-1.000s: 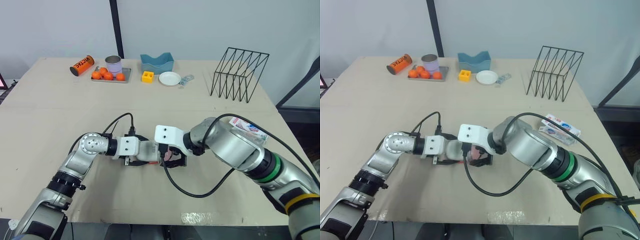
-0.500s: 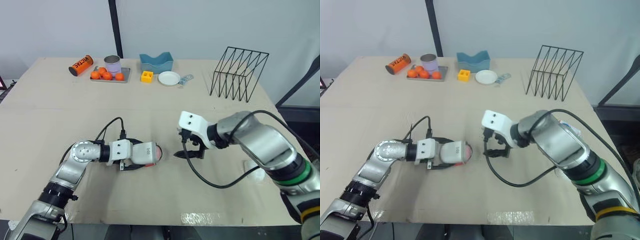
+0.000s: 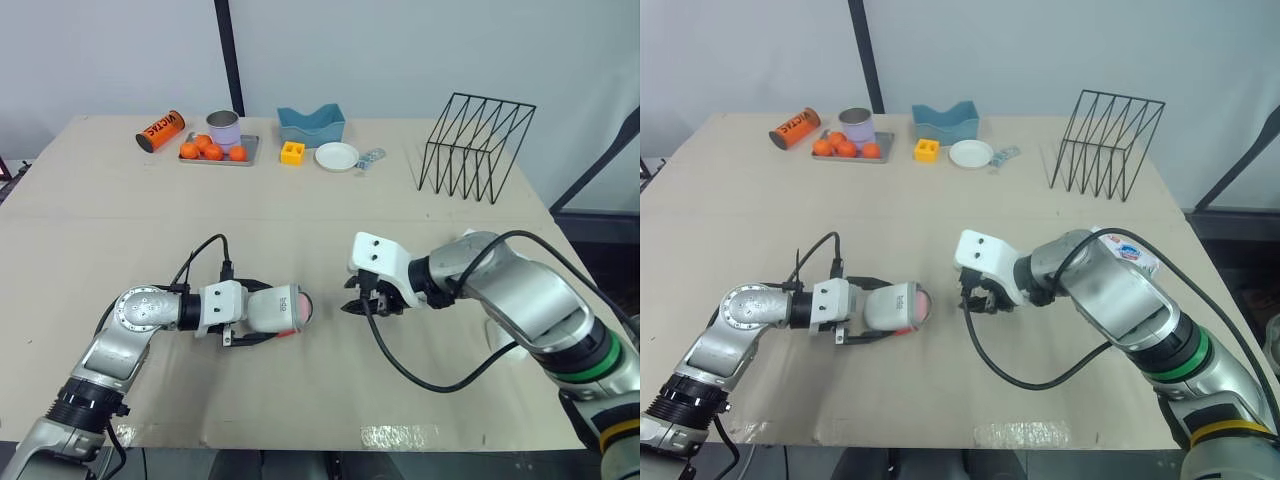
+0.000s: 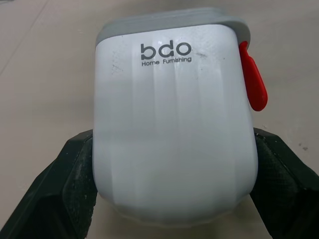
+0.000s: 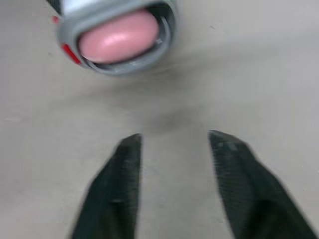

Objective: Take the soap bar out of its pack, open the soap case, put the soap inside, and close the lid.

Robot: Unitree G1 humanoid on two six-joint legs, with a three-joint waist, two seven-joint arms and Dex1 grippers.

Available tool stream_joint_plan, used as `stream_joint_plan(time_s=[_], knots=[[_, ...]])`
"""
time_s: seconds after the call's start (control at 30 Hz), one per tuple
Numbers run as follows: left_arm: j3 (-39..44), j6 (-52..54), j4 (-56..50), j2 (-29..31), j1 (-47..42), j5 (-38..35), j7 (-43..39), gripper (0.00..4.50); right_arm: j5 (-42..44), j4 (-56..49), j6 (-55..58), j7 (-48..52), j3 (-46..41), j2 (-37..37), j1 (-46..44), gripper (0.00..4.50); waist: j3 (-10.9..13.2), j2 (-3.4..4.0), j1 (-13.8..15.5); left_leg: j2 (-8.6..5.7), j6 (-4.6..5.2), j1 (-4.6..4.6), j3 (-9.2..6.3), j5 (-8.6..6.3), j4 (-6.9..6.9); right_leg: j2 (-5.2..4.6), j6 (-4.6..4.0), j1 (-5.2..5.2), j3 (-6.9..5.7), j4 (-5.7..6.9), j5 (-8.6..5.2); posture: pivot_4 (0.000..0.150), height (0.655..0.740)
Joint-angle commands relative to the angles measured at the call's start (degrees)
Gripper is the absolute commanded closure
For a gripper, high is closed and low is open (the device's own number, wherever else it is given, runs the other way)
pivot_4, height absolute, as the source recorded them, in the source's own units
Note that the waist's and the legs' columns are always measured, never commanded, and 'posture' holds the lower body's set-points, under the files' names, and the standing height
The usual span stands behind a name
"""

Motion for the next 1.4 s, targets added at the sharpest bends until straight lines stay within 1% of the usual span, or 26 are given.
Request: stream_joint_plan(time_s=[0.03,0.07,0.17,0.3,0.6,1.07,1.2,1.4], knots=[[0.62,-0.17,-2.51,-0.22,-0.48,-0.75,0.74,0.96,0.46,-2.16,-0.74,1.0,1.49,0.12,-1.27,4.16,0.0,0.0,0.0,0.0,0.0,0.0,0.0,0.0,0.0,0.0,0.0,0.0,0.0,0.0,0.0,0.15,0.74],[0.49,-0.12,-2.48,-0.41,-0.67,-0.59,0.88,0.96,0.18,-2.27,-1.01,1.46,2.38,-0.07,-1.63,4.43,0.0,0.0,0.0,0.0,0.0,0.0,0.0,0.0,0.0,0.0,0.0,0.0,0.0,0.0,0.0,0.15,0.74],[-0.03,0.26,-2.76,-1.41,-1.64,-0.46,1.29,0.96,-0.69,-3.12,-2.89,3.3,5.66,-0.48,-2.59,4.43,0.01,0.01,0.0,0.0,0.0,0.0,0.0,0.0,0.0,0.01,0.0,0.0,0.0,0.0,0.0,0.15,0.74],[-0.74,0.79,-3.78,-1.87,-1.6,-0.06,1.68,0.96,-4.44,-0.16,-2.99,1.41,9.75,0.28,-3.95,4.43,0.01,0.01,0.0,0.0,0.0,-0.01,0.0,0.0,0.0,0.01,0.0,-0.01,0.0,0.0,0.0,0.15,0.74],[-1.75,1.15,-4.57,-1.98,-1.47,0.79,1.86,0.96,-8.79,3.65,-4.81,1.44,13.29,2.59,-6.59,4.43,0.01,0.01,0.0,0.0,-0.01,0.01,0.0,0.0,0.0,0.0,0.0,-0.01,0.0,0.0,0.0,0.15,0.74],[-3.32,1.06,-2.9,-3.75,-3.06,1.95,2.55,0.96,-10.47,3.76,-4.87,3.36,13.68,5.51,-8.88,4.43,0.01,0.01,0.01,0.0,-0.01,0.0,-0.01,0.01,0.0,0.01,-0.01,-0.01,-0.01,0.01,0.0,0.15,0.74],[-3.03,1.13,-3.01,-3.5,-2.57,1.92,2.45,0.96,-10.79,3.82,-4.52,3.54,13.36,4.46,-7.66,4.43,0.01,0.01,0.01,0.0,-0.01,0.0,-0.01,0.01,0.0,0.01,-0.01,-0.02,-0.01,0.01,0.0,0.15,0.74],[-1.46,0.76,-3.36,-1.94,-1.6,1.13,2.08,0.96,-12.61,6.25,-7.22,3.32,11.69,0.37,-4.7,4.43,0.01,0.01,0.01,0.0,-0.01,0.0,-0.01,0.01,0.0,0.0,0.0,-0.01,-0.01,0.01,0.0,0.15,0.74]])
